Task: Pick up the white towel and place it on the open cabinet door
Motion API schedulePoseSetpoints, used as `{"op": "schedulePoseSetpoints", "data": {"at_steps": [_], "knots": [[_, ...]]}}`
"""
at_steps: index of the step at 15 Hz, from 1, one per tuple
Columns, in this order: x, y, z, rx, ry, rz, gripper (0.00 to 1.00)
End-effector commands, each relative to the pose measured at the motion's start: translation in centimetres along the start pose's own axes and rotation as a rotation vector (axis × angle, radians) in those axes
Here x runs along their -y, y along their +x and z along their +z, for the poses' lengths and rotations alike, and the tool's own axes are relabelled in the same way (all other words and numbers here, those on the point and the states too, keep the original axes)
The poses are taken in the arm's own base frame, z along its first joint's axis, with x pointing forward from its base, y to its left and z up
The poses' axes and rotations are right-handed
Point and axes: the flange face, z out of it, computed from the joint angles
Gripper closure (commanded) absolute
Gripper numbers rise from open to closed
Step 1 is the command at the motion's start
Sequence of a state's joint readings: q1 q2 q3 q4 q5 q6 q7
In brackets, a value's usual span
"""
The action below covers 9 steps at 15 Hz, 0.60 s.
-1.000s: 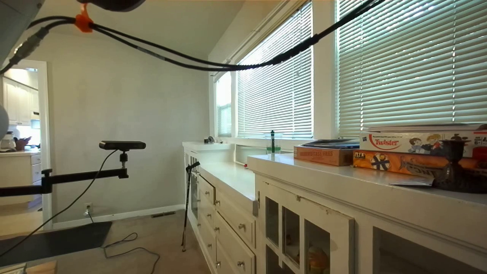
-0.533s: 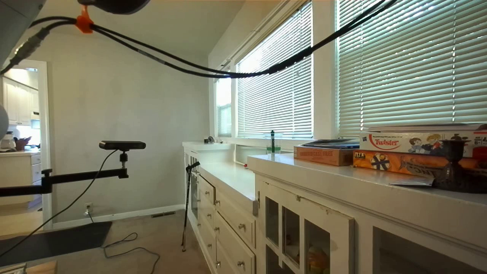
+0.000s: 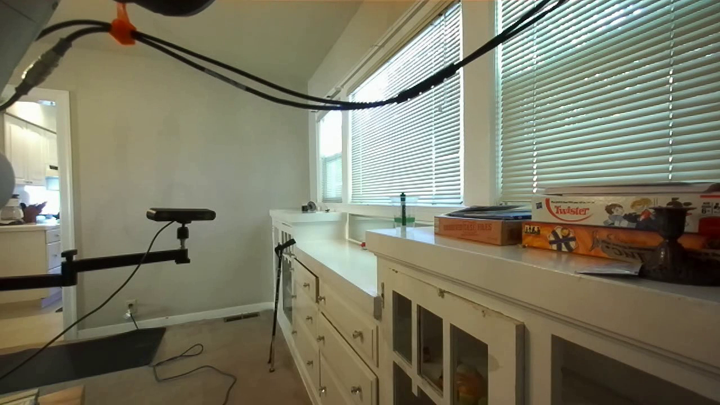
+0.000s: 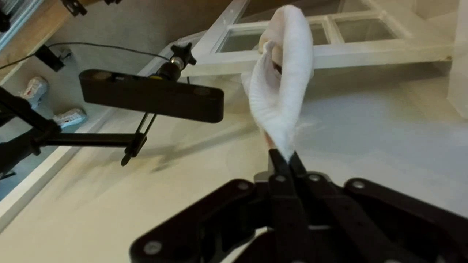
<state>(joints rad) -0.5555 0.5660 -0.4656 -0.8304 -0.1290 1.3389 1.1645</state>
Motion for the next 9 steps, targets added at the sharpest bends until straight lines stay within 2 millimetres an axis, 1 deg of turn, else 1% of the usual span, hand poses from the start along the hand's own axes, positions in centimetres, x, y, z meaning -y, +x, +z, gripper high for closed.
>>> {"op": "schedulePoseSetpoints", "data": {"at_steps": [1, 5, 9], "knots": [[0.5, -0.1, 0.3, 0.123, 0.062, -0.024, 0.99], [1.4, -0.7, 2.0, 0.225, 0.092, -0.045, 0.99], [2.7, -1.2, 3.8, 0.273, 0.142, -0.075, 0.99]]}}
